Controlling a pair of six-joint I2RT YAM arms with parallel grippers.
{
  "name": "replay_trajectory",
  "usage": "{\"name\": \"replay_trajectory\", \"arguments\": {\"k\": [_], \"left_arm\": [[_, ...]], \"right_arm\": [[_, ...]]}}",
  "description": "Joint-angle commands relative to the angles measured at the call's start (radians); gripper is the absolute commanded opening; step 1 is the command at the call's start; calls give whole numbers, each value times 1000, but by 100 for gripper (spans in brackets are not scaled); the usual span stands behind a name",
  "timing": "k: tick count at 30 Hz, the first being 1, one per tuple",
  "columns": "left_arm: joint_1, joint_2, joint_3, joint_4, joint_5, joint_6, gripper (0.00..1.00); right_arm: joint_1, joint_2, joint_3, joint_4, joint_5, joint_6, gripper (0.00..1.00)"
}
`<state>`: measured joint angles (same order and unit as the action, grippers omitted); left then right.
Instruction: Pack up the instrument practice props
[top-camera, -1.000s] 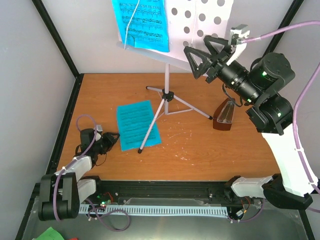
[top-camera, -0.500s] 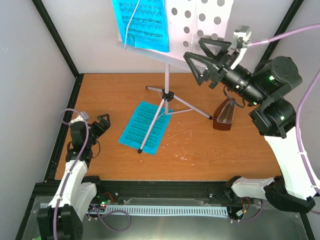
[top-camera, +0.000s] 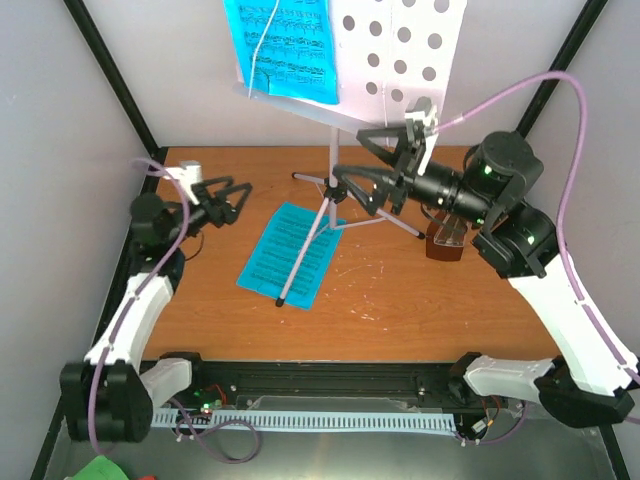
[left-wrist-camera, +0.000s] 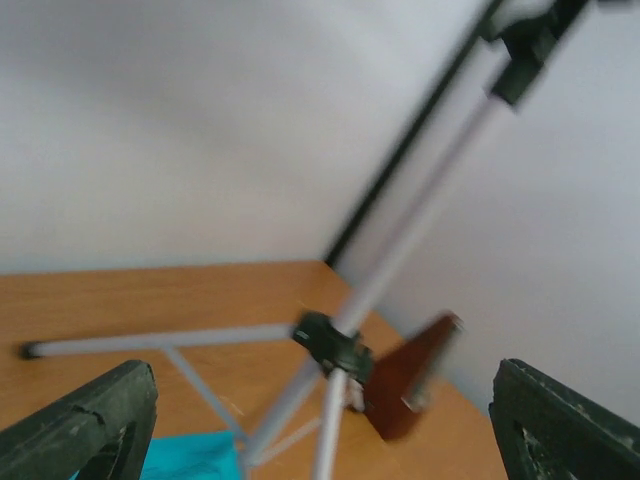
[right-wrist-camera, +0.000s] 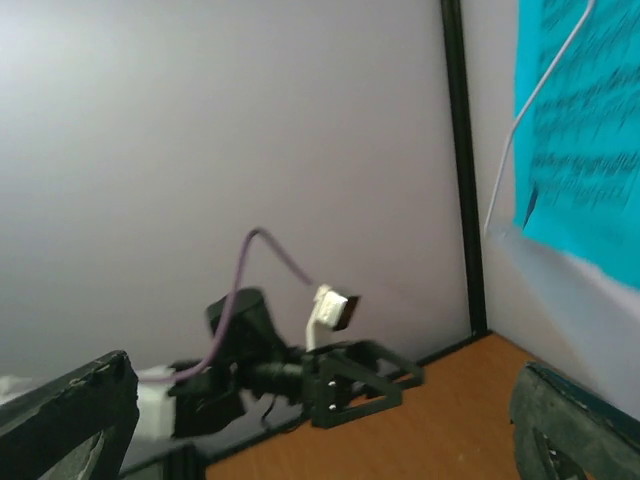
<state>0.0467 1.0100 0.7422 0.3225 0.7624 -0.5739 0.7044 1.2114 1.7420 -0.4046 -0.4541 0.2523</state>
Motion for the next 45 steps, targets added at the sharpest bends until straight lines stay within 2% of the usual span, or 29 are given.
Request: {"name": "replay_trajectory", "arguments": {"k": [1, 4, 6, 11, 16, 23, 27, 35, 41, 45], "left_arm": [[-152, 159, -18, 373, 188, -25, 91], [-257, 312, 78, 429, 239, 20, 90], [-298, 405, 132, 526, 311, -3, 91], [-329, 586, 249, 686, 334, -37, 90], [-359, 743, 388, 738, 340, -36, 89], [-435, 932, 609, 717, 372, -7, 76], [-449, 1014, 683, 696, 377, -1, 65], [-449, 1036, 695, 633, 383, 57, 25], [-449, 976, 657, 500, 321, 184, 10], [-449, 887, 593, 393, 185, 311, 0]], "right_arm": [[12, -125, -166, 58, -99, -54, 100], [12, -218, -303, 83, -85, -68, 100], [12, -286, -412, 109, -58, -61, 100], [12, -438, -720, 173, -3, -2, 100], [12, -534, -933, 146, 106, 45, 100], [12, -593, -1097, 217, 163, 122, 100], [11, -584, -1109, 244, 175, 114, 100], [11, -538, -1122, 257, 161, 100, 100], [10, -529, -1140, 290, 152, 110, 100], [10, -541, -1145, 287, 160, 111, 100]]}}
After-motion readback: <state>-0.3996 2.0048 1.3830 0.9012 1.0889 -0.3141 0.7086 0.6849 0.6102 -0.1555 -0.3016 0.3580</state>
